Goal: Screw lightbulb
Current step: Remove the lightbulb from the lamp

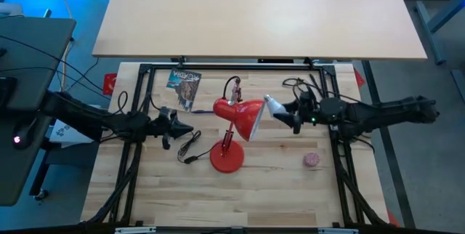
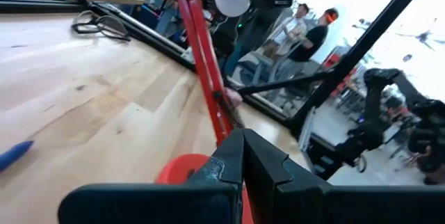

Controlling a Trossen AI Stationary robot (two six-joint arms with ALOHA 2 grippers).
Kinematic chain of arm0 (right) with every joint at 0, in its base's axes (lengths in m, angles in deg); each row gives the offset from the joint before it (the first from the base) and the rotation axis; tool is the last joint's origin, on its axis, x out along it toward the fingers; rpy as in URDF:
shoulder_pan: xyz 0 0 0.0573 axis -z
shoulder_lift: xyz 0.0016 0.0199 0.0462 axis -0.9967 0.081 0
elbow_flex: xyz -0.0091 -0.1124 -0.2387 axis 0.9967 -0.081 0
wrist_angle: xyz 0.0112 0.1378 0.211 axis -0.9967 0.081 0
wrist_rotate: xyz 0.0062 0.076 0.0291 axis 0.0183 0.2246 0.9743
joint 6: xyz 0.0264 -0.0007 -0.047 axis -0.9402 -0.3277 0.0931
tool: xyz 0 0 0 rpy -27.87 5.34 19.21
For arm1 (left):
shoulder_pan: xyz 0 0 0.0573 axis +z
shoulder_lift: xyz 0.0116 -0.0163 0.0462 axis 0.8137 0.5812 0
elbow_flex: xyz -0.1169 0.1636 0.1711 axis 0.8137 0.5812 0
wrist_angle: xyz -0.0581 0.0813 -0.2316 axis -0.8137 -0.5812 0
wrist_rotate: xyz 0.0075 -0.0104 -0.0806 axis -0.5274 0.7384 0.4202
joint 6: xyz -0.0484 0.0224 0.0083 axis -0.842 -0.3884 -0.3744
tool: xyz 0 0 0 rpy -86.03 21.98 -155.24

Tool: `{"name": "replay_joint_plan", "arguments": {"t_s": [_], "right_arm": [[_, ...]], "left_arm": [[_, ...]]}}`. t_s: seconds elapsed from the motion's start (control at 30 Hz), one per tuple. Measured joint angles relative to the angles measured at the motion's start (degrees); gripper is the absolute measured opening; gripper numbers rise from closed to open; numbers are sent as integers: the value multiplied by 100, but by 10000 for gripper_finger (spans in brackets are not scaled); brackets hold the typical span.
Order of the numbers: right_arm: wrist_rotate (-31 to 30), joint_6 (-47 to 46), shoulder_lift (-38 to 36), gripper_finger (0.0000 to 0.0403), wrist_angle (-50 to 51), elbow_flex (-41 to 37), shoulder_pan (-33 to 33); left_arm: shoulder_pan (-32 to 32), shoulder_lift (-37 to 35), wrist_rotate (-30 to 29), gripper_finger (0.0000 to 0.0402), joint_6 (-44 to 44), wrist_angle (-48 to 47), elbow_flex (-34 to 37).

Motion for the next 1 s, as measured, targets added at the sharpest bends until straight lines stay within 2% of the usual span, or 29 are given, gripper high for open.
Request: {"name": "replay_joint_plan", "arguments": {"t_s": [0.17,0.27,0.4,0.5,0.63,0.8,1.0], "right_arm": [[86,394,-319,254,-438,-675,-2],[139,698,-385,254,-538,-912,63],[381,1207,-384,254,-1508,-1508,262],[867,1350,-387,254,-2364,-2049,572],[1759,1460,-482,254,-2992,-2471,945],[2346,2393,-529,254,-2790,-2648,1344],[2718,2897,-524,254,-1923,-2766,1895]], "left_arm": [[78,62,-66,0,229,-10,-3],[76,73,-88,0,11,-75,-3],[72,74,-86,0,-231,-337,-6],[72,74,-88,0,-231,-463,-6],[69,74,-319,0,23,-407,-6],[69,74,-699,0,456,-537,-6],[67,74,-704,0,108,-1109,-6]]}}
